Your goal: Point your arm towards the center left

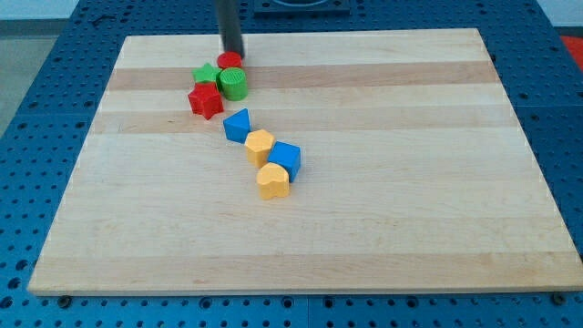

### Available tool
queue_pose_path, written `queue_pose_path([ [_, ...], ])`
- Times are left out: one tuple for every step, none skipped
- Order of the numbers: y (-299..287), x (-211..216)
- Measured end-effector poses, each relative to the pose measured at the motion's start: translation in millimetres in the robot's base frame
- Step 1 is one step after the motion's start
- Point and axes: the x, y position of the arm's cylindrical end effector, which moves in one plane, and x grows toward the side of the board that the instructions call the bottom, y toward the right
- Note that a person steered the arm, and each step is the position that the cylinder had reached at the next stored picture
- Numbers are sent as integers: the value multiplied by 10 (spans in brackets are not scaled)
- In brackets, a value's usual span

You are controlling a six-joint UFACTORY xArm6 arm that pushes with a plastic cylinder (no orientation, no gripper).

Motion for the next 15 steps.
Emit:
queue_pose_path([
  [618, 67],
  [900, 309],
  [800, 593],
  [642, 671],
  [649, 703],
  [1230, 857],
  [2064, 1276],
  [2589, 2146],
  [2479, 3168],
  [1863, 3738],
  [1049, 3737],
  [-1, 3541],
  [-789, 3214],
  [-972, 2771],
  [-924, 2419],
])
